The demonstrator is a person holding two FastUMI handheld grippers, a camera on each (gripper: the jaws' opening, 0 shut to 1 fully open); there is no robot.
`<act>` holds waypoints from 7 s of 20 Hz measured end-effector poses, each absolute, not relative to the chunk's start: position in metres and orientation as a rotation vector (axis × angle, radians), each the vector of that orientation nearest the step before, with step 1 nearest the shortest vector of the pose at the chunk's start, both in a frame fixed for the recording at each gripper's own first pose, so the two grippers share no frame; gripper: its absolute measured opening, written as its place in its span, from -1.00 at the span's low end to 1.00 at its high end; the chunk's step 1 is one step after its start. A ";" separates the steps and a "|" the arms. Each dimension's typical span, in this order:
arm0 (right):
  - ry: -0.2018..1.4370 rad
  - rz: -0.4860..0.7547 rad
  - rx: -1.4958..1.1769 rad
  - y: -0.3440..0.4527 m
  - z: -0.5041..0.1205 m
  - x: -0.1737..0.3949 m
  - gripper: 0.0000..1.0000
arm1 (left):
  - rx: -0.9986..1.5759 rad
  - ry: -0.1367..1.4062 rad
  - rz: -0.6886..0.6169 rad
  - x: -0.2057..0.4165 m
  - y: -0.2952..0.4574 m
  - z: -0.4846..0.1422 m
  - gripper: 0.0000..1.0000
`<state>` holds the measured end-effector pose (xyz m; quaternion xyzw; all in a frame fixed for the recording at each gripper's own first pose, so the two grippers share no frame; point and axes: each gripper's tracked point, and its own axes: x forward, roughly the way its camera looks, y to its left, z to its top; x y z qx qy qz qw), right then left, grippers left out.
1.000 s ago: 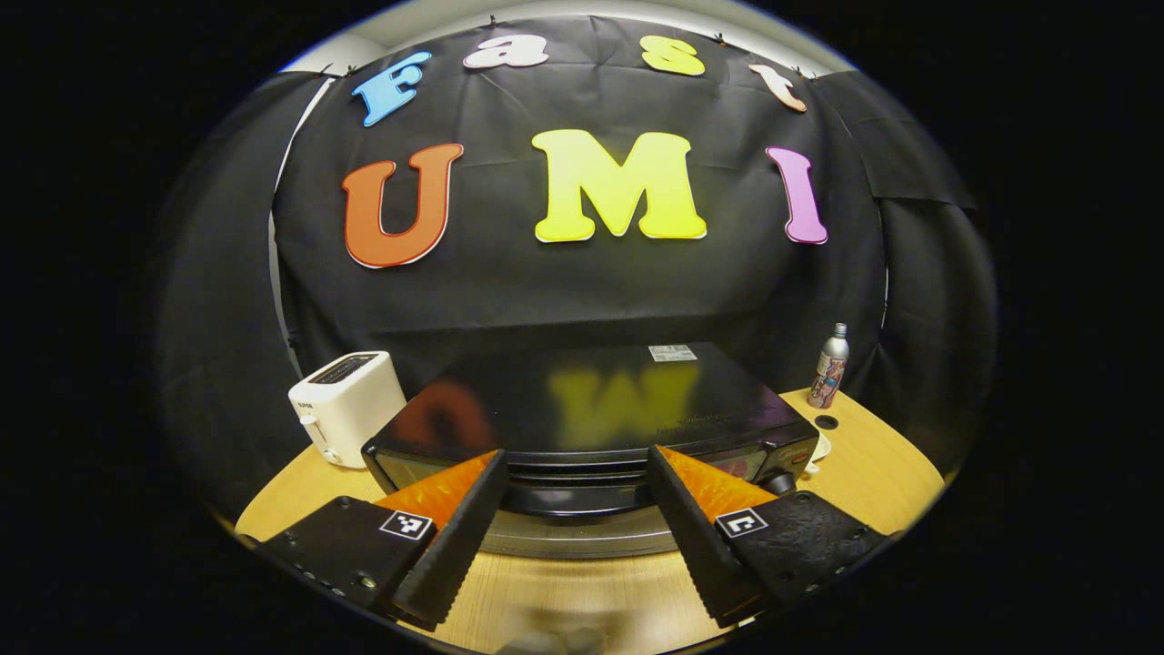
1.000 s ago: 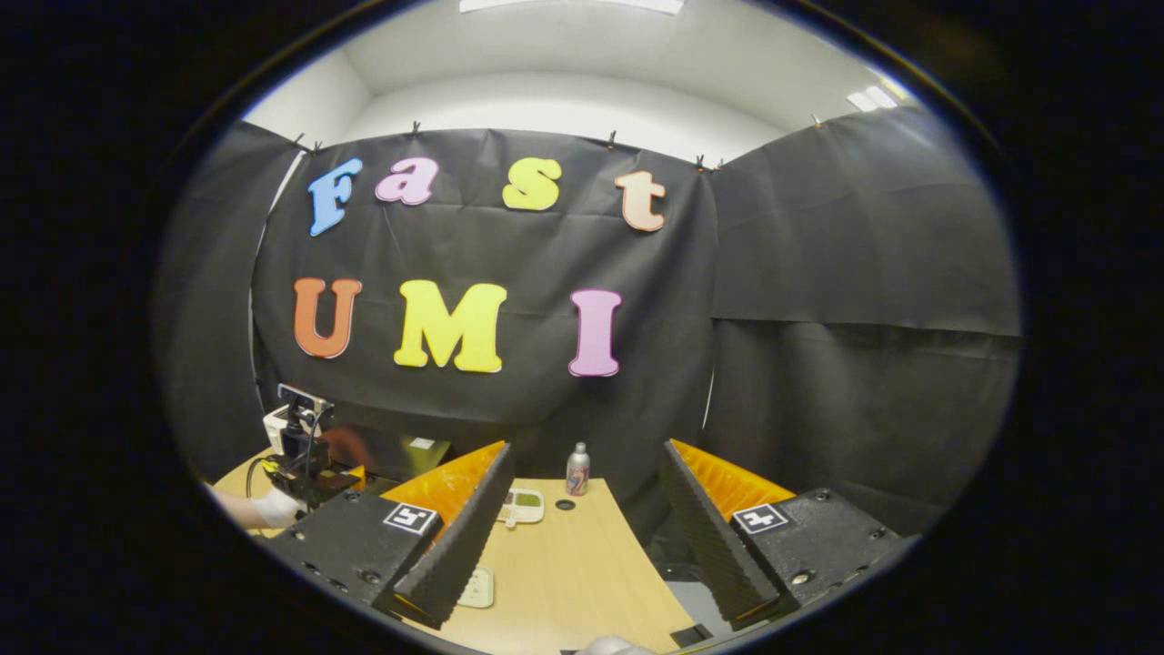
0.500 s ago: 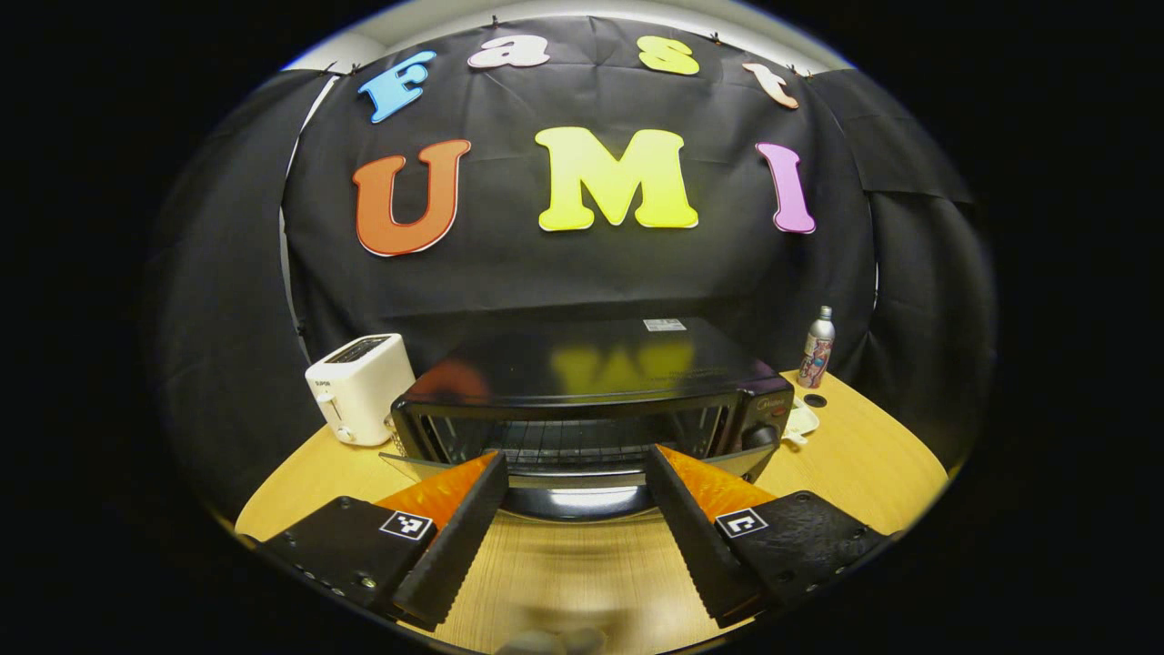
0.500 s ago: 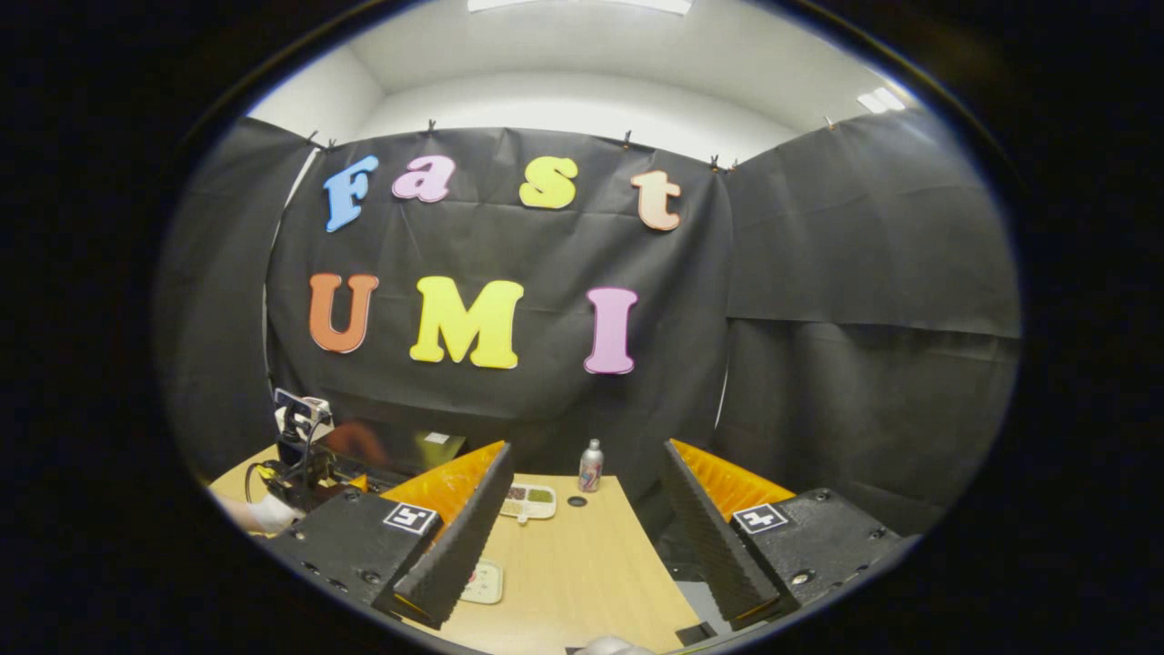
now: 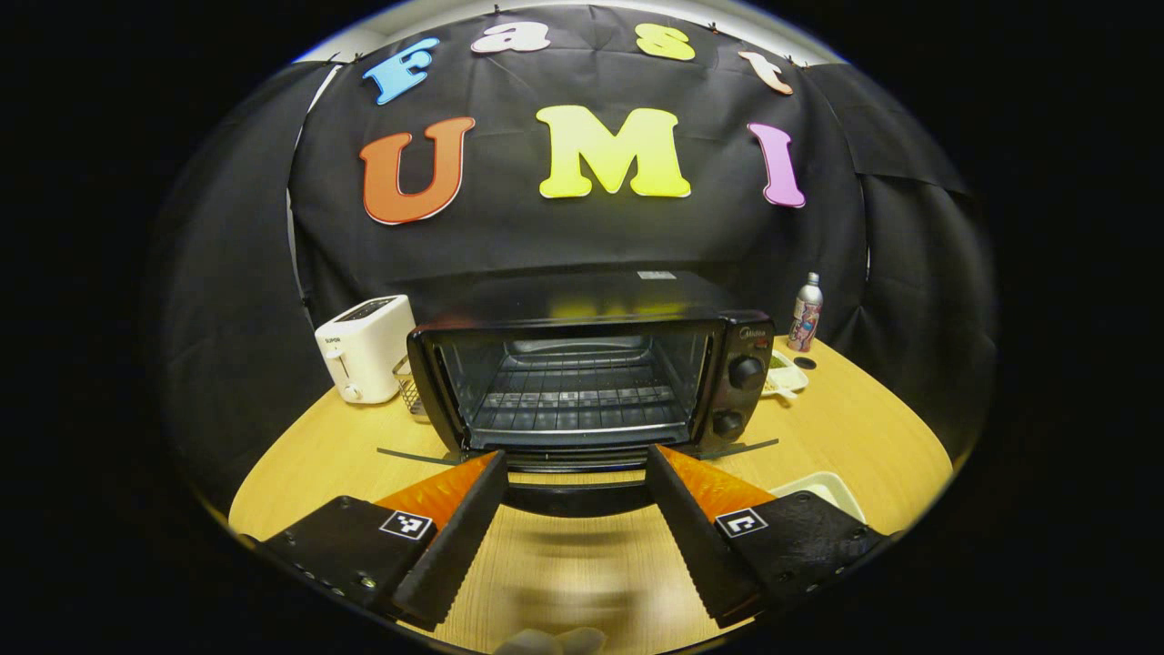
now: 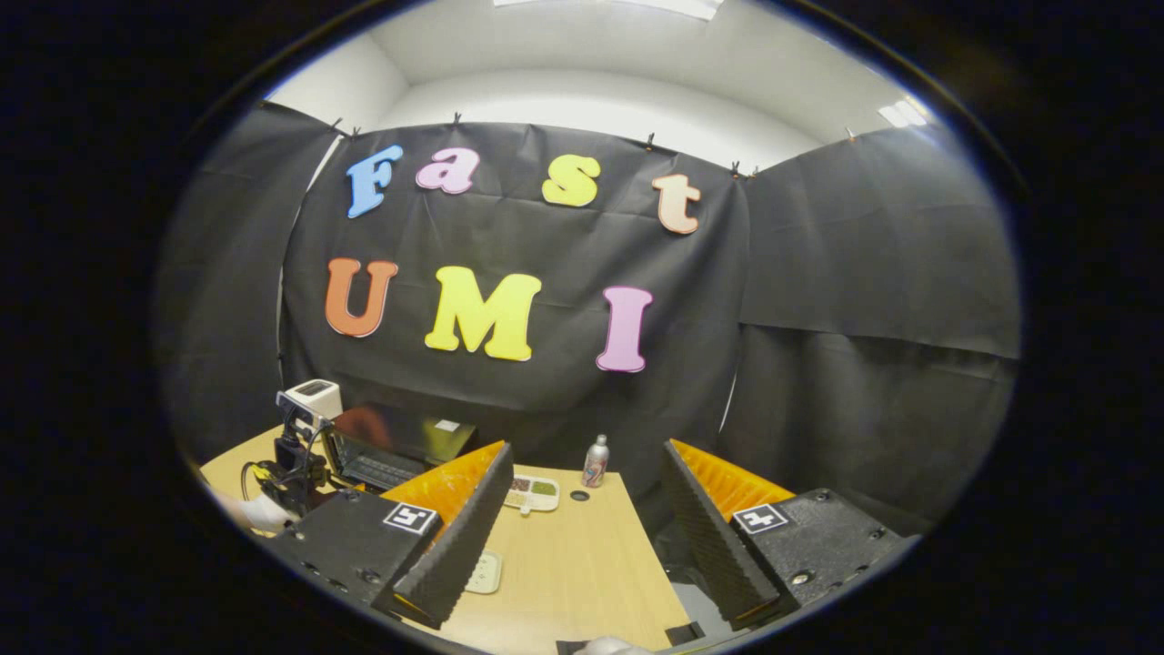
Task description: Open the electric oven with the left hand, put the food in, and close the electric oven.
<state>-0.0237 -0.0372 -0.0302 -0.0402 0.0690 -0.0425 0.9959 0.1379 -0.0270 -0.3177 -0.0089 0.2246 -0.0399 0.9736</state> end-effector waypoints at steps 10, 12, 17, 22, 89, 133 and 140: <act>0.174 -0.092 -0.097 -0.042 -0.040 -0.041 1.00 | -0.022 0.557 -0.080 0.102 -0.029 -0.364 0.94; 0.186 -0.100 -0.091 -0.044 -0.041 -0.045 1.00 | -0.026 0.583 -0.089 0.097 -0.031 -0.374 0.93; 0.200 -0.115 -0.100 -0.050 -0.046 -0.052 1.00 | -0.027 0.663 -0.094 0.086 -0.033 -0.404 0.89; 0.231 -0.109 -0.092 -0.049 -0.060 -0.053 1.00 | -0.072 0.707 -0.074 0.083 -0.032 -0.416 0.89; 1.277 0.243 0.839 0.049 -0.453 0.113 -0.98 | -0.053 0.188 -0.023 0.003 0.015 -0.126 0.94; 0.748 0.119 1.262 0.304 -0.367 0.288 -0.05 | -0.005 0.304 0.127 0.001 0.140 -0.135 0.94; 0.716 0.168 0.949 0.258 -0.328 0.248 0.83 | -0.013 0.294 0.097 0.013 0.128 -0.145 0.94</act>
